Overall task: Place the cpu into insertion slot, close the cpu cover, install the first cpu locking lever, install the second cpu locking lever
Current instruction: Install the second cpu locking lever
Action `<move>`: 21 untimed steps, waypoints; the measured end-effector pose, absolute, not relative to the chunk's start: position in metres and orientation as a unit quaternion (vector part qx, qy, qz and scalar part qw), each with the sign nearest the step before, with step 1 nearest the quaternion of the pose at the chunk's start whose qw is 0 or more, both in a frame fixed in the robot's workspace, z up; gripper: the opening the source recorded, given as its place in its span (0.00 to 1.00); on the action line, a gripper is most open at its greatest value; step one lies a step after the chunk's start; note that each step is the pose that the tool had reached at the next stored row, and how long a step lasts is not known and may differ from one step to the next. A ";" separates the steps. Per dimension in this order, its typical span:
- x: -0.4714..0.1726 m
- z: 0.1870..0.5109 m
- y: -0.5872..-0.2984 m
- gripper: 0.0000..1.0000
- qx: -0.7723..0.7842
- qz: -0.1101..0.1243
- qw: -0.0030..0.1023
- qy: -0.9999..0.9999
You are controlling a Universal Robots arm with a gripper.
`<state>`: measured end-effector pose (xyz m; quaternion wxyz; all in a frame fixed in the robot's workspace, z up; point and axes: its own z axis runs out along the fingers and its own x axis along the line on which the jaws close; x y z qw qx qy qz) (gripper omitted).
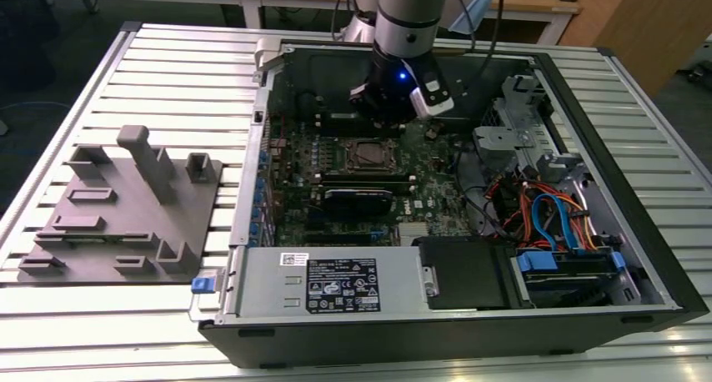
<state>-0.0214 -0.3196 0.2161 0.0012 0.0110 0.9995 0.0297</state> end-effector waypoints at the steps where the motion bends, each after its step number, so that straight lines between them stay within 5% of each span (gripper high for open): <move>1: -0.021 0.216 -0.320 0.11 0.011 0.030 0.001 0.999; 21: -0.021 0.218 -0.335 0.11 0.011 0.030 0.001 0.999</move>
